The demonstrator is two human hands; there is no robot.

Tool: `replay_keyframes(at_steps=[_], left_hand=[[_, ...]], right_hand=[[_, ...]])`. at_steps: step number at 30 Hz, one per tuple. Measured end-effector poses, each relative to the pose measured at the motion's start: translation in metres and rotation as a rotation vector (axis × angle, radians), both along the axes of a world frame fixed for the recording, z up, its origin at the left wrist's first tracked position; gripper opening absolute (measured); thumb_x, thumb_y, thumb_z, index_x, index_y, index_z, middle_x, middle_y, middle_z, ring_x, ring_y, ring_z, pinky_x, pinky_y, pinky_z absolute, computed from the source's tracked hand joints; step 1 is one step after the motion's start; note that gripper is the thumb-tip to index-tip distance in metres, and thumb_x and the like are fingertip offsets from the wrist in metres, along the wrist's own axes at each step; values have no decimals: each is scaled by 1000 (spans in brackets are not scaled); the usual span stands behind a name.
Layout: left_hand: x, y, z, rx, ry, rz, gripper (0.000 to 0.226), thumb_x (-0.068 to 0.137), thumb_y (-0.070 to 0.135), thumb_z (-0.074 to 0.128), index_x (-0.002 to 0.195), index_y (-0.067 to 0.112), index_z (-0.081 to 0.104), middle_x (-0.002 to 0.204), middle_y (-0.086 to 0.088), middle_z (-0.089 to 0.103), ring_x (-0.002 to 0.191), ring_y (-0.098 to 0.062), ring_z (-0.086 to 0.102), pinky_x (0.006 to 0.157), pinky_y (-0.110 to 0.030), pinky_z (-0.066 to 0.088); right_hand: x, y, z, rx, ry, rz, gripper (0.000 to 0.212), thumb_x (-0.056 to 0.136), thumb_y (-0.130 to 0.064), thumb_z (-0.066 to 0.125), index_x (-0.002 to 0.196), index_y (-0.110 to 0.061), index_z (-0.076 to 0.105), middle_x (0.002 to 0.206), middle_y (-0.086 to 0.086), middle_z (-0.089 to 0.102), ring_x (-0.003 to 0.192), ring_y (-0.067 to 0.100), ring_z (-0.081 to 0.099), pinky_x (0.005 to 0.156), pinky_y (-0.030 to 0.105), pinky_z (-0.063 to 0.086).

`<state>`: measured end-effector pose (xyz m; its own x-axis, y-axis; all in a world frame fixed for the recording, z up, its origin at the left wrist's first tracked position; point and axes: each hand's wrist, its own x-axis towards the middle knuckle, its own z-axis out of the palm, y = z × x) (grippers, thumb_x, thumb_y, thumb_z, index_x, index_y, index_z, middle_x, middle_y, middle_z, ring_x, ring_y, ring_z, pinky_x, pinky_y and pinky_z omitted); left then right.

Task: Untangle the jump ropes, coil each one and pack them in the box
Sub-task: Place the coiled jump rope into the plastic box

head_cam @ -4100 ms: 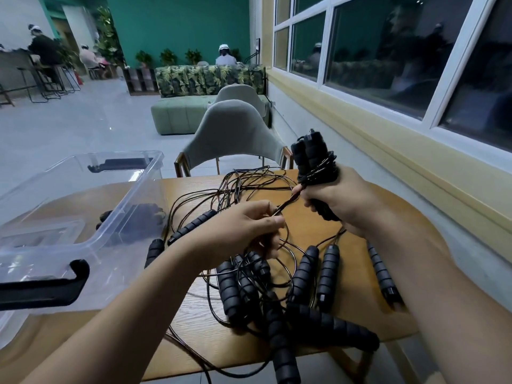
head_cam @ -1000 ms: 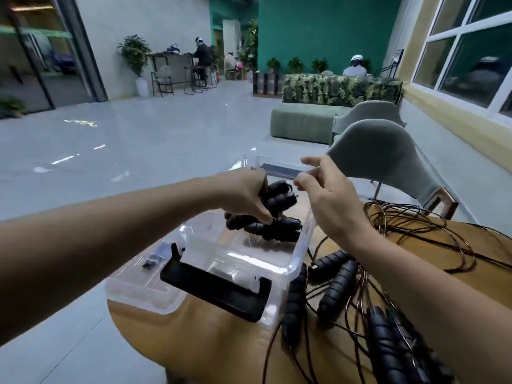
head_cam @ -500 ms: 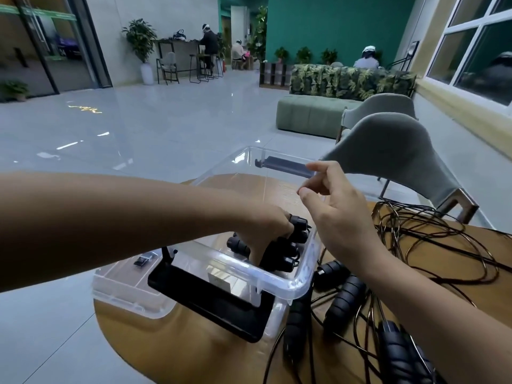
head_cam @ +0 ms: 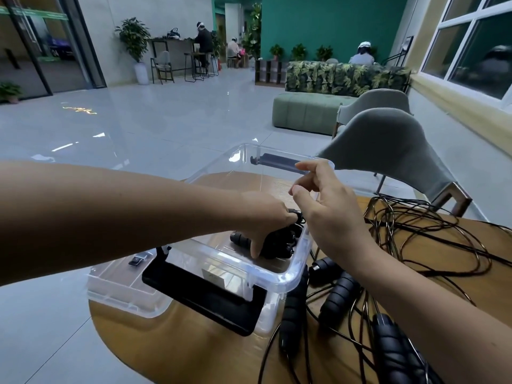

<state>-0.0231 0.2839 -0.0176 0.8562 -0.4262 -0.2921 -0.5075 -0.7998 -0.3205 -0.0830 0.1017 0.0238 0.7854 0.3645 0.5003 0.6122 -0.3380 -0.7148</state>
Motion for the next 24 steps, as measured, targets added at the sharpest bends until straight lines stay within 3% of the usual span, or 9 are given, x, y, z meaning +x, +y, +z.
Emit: replay_keyframes(at_steps=[2,4,7,12,16,24], left_hand=[[6,5,-10,-40,2,14,104,38,63,94,127,25,55,107,0,70,94,-30,69,79,-46,61],[-3,4,-7,-134,34,30,83,56,48,95,128,23,62,110,-3,71,99,-33,70,81,-48,61],[-11,3,4,-165,84,94,71,58,40,97,119,26,65,102,3,67,90,-24,66,76,-45,61],[-23,17,17,-250,60,149,69,63,34,98,124,24,67,116,-1,62,98,-24,64,83,-43,59],[-25,24,29,-283,29,177,79,63,39,99,128,23,57,117,-1,58,101,-23,59,85,-45,57],[-35,39,40,-281,46,220,68,64,48,97,113,30,55,109,3,64,91,-20,63,79,-44,59]], right_hand=[[0,0,2,-27,9,5,32,102,-18,61,133,-25,58,100,-8,70,97,7,62,79,16,42],[1,-1,3,-47,12,6,33,103,-18,59,135,-24,57,99,-7,70,94,6,62,79,16,43],[2,-2,4,-56,1,0,31,103,-17,58,133,-23,57,98,-5,71,73,2,58,69,13,40],[4,1,1,-53,-18,-18,27,103,-18,58,130,-22,60,97,-7,71,67,2,55,67,15,37],[3,0,1,-37,-26,-13,26,103,-17,58,128,-22,61,96,-10,71,81,5,62,70,16,43],[4,-2,-3,62,-22,1,19,104,-18,62,122,-24,66,100,-10,73,99,7,68,85,26,52]])
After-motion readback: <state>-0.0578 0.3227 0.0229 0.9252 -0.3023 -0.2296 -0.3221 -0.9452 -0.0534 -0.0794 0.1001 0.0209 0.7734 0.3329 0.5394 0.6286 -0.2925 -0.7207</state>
